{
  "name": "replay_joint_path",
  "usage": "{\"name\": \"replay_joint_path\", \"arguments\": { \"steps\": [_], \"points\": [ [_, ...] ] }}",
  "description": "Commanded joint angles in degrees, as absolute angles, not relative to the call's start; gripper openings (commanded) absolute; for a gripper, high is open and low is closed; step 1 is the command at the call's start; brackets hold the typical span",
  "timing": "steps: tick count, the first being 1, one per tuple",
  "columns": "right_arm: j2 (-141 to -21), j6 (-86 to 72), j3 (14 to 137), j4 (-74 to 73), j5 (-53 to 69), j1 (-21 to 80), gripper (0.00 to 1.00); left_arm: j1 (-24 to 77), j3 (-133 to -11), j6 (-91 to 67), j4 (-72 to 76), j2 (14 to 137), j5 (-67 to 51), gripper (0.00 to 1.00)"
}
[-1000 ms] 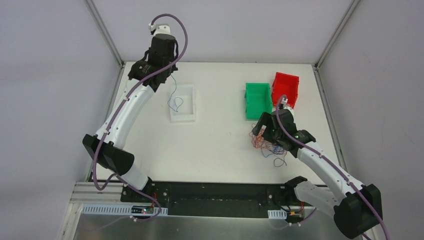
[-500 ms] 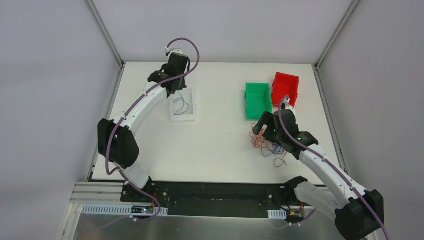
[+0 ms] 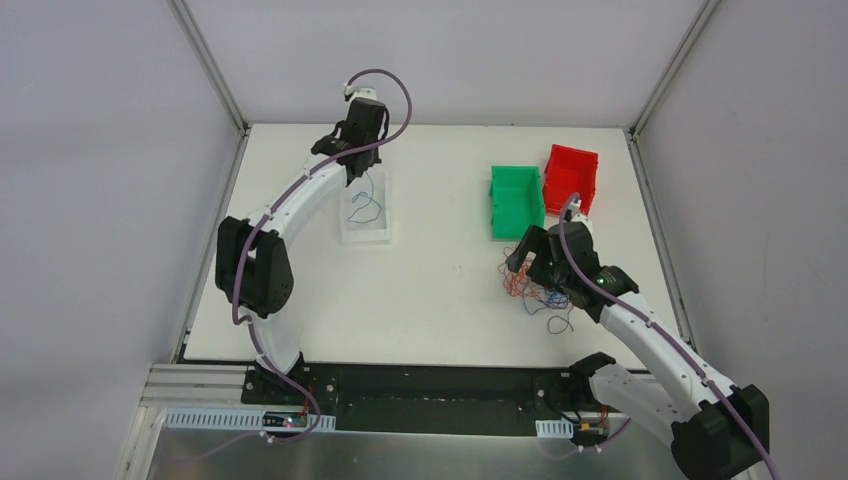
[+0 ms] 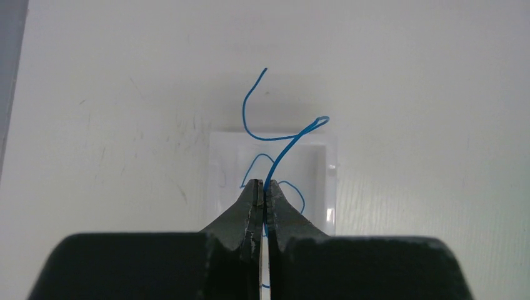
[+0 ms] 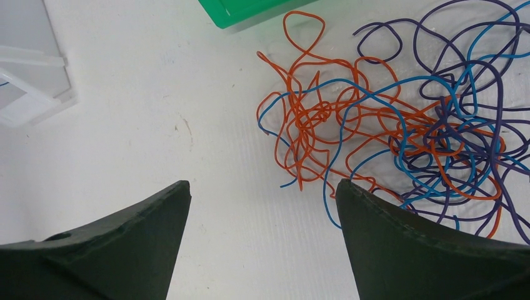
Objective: Untangle the cables
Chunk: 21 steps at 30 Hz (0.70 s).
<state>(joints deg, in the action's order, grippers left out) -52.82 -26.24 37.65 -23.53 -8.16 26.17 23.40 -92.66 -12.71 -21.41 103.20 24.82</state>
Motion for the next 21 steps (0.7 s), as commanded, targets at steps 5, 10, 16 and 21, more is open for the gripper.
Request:
{"name": "replay_joint_path", "arguments": {
  "steps": [5, 10, 16, 21],
  "points": [
    [-49.24, -25.78, 36.99, -24.4, -7.37, 26.14, 0.9, 21.56, -91.48, -7.93, -8.28, 106.08, 30.89, 0.0],
    [-49.28, -25.58, 37.04, -24.72, -7.35, 26.07, 0.9, 20.56, -92.68, -4.57, -3.2, 107.02, 30.9, 0.0],
    [-50.03, -26.18, 37.6, -24.02, -6.72, 26.08, 0.9, 20.27, -83.13, -8.6, 3.98, 102.89, 24.97, 0.0],
    [-50.47, -26.48, 37.75, -23.68, -5.77, 26.1, 0.9, 20.3, -67.64, -12.74, 14.55, 95.44, 18.35, 0.0]
  ]
}}
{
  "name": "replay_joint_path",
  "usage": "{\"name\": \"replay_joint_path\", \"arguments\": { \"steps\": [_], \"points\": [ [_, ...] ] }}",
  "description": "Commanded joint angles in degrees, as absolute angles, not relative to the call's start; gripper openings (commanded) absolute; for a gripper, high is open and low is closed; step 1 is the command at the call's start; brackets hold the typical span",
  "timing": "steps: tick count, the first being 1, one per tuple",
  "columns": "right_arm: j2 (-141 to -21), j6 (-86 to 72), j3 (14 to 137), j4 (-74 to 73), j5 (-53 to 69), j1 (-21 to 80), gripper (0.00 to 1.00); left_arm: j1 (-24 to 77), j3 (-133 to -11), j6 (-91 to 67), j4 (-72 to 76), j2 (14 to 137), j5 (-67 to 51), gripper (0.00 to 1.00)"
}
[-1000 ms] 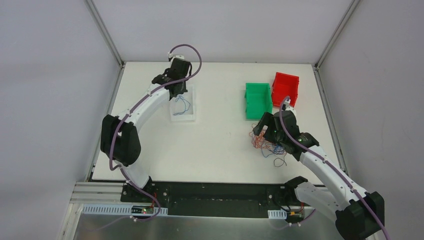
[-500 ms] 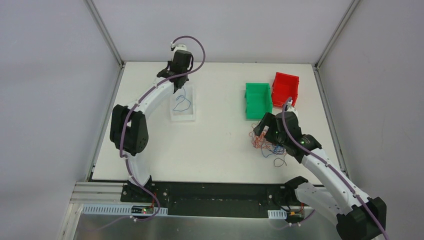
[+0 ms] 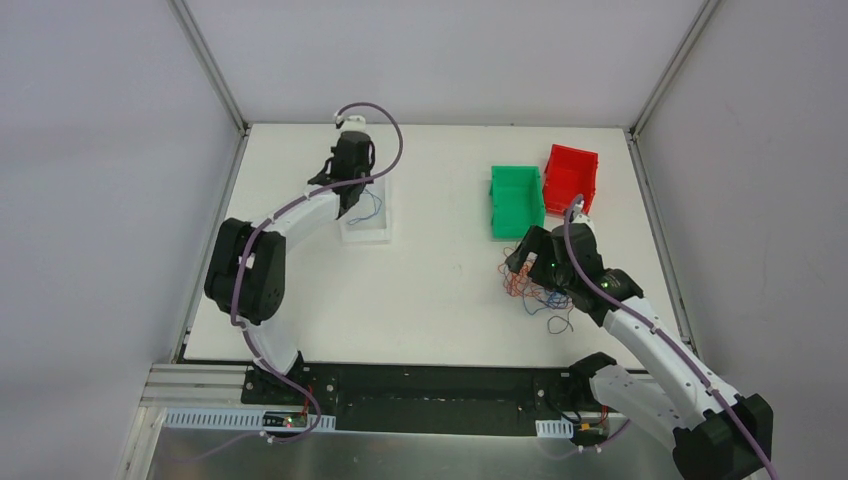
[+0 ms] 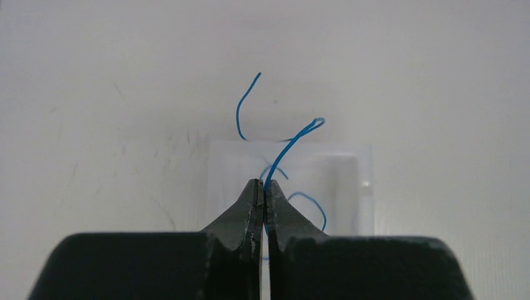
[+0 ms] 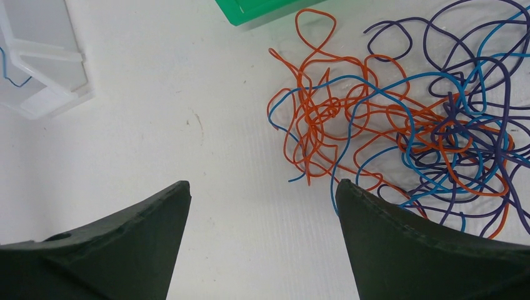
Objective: Untangle the cables
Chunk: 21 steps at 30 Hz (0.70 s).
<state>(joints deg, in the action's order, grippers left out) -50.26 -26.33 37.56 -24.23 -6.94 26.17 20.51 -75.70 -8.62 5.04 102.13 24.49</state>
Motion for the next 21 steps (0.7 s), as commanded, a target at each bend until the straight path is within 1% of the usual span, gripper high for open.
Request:
{"name": "replay_joint_path", "arguments": {
  "steps": [1, 6, 12, 21],
  "points": [
    [-50.53, -26.46, 37.72, -23.59, -5.65, 26.1, 0.9, 20.3, -65.7, -13.33, 15.0, 94.29, 16.68, 0.0],
    [-50.46, -26.88, 37.86, -23.51, -5.21, 26.04, 0.9, 20.39, -60.1, -15.38, 13.14, 89.63, 13.75, 0.0],
    [-49.46, -27.6, 37.77, -23.47, -4.54, 26.12, 0.9, 20.35, -61.03, -15.31, 6.06, 91.44, 13.28, 0.0],
    [-48.18, -27.25, 38.3, -25.14, -4.95, 26.11, 0.9, 20.07, -73.13, -17.25, -8.92, 103.42, 12.25, 0.0]
  ]
}}
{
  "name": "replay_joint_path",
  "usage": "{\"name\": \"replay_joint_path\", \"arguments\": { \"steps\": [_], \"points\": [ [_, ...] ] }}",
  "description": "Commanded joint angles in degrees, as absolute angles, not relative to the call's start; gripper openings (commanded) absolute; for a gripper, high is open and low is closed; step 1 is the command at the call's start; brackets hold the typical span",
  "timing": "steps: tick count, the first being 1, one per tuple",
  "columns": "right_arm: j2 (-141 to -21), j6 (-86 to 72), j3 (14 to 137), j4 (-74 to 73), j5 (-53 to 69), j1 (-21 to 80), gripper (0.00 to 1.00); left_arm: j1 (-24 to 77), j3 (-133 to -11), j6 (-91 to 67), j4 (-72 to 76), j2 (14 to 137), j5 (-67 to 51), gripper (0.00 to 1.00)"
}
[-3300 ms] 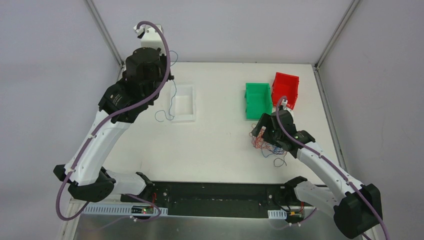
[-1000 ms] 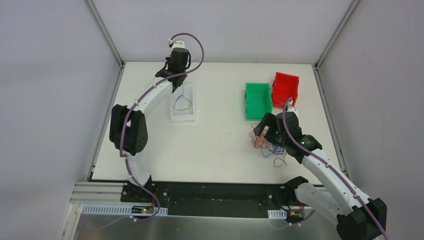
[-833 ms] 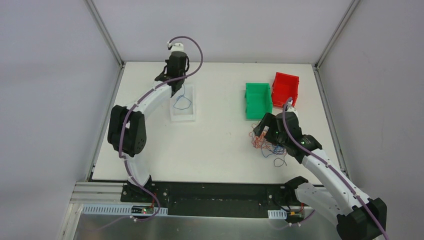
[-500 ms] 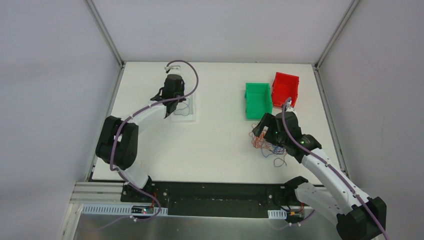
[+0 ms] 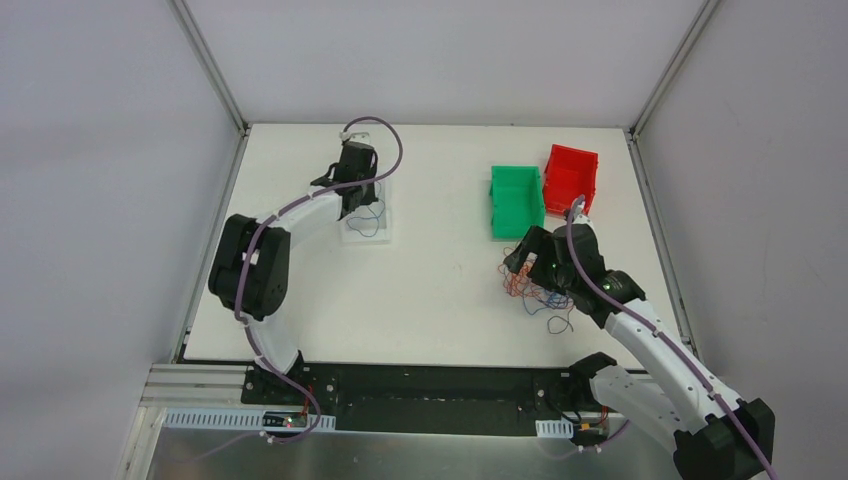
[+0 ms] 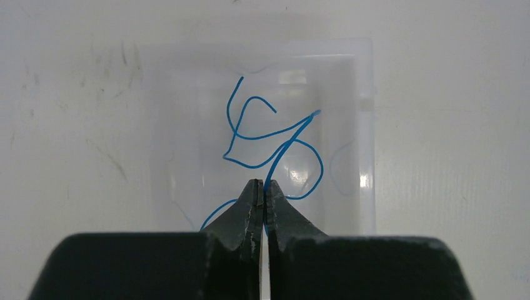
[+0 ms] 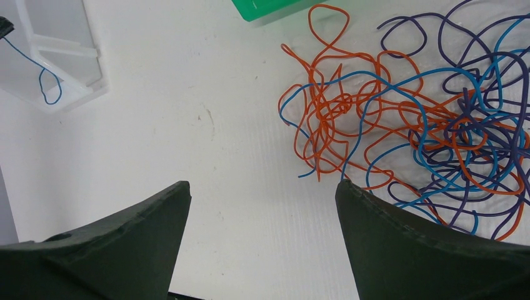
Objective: Untangle the cables
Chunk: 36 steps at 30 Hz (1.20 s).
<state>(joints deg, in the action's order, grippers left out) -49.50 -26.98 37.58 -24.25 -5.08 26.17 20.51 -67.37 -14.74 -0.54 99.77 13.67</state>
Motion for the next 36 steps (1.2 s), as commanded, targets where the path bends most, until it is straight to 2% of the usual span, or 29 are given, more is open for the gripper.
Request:
{"name": "replay_joint_path", "arguments": {
  "steps": [1, 8, 13, 14, 18, 22, 24, 36],
  "points": [
    [-48.1, -27.08, 38.36, -25.29, -5.19, 26.1, 0.9, 20.0, -73.88, -17.71, -9.85, 104.31, 11.52, 0.0],
    [-48.45, -26.72, 38.84, -25.49, -5.07, 26.09, 0.9, 19.32, -78.89, -16.74, -12.59, 108.37, 12.29, 0.0],
    [-48.75, -26.4, 38.84, -25.5, -5.02, 26.14, 0.9, 18.9, -79.93, -16.22, -12.83, 108.41, 11.15, 0.1],
    [-48.84, -26.33, 38.64, -25.3, -5.09, 26.09, 0.9, 18.9, -79.83, -16.51, -12.91, 107.8, 10.89, 0.15],
    [-50.25, -26.21, 38.78, -24.94, -5.0, 26.15, 0.9, 18.9, -78.47, -17.11, -13.69, 102.94, 9.54, 0.54],
    [-52.9, -27.08, 41.14, -27.26, -6.86, 26.11, 0.9, 18.9, -75.7, -17.55, -14.57, 95.91, 7.3, 0.81],
    [-53.71, -28.19, 42.06, -28.6, -9.21, 26.09, 0.9, 18.98, -73.95, -17.82, -14.67, 91.94, 5.74, 0.89],
    [-57.27, -35.39, 42.67, -36.35, -25.19, 25.86, 0.89, 19.86, -60.19, -27.44, -17.14, 71.58, -4.34, 0.92]
  ]
}}
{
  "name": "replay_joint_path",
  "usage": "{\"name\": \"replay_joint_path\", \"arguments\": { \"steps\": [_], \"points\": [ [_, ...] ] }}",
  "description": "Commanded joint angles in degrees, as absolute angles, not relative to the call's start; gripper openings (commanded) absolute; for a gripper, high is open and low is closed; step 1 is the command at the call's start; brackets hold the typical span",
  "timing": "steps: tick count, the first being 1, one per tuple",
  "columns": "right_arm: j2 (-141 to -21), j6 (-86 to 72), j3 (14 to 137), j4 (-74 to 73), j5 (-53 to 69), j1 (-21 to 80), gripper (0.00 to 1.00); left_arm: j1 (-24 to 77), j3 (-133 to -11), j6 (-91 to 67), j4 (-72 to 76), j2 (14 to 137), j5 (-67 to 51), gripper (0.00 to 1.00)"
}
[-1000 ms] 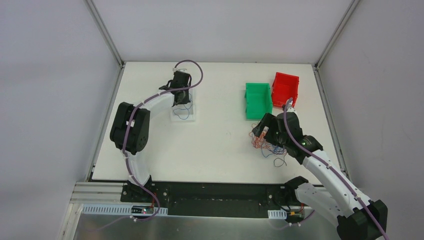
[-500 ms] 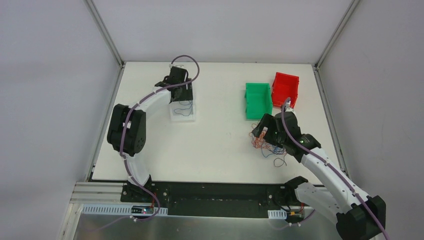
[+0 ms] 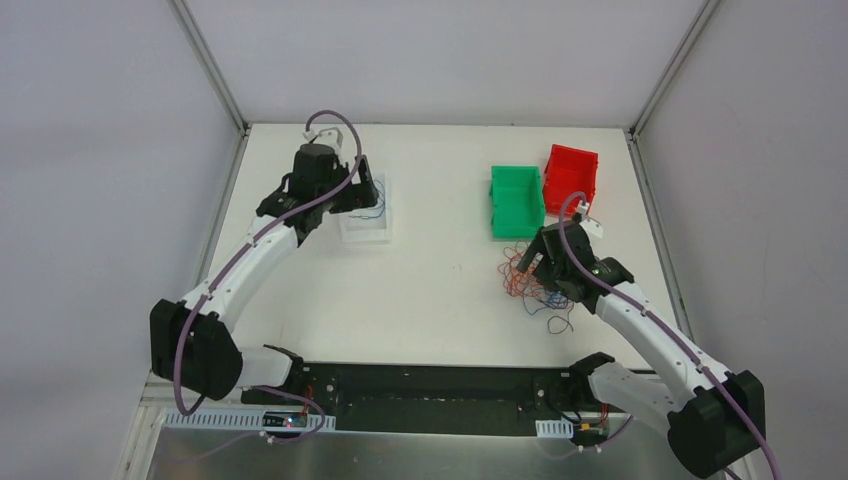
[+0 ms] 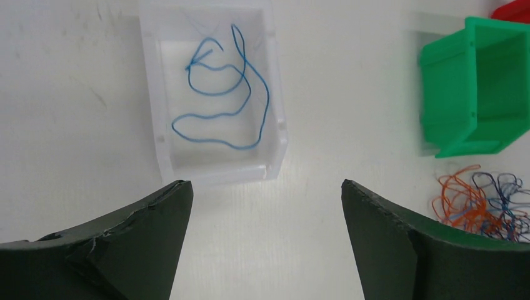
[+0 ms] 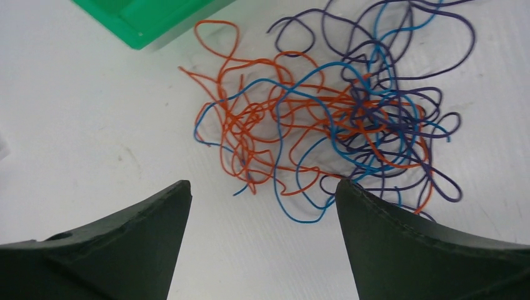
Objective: Untangle the cables
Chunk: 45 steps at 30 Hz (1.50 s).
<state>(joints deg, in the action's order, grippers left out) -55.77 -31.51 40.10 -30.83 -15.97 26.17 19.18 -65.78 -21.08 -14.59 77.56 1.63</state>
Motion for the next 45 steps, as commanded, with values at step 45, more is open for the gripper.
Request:
{"name": "replay_joint_path", "arguments": {
  "steps": [45],
  "points": [
    [-72.54, -33.8, 45.45, -30.5, -5.01, 22.23, 0.82, 31.6, -41.22, -29.87, -7.24, 63.13, -21.01, 0.94]
  ]
}}
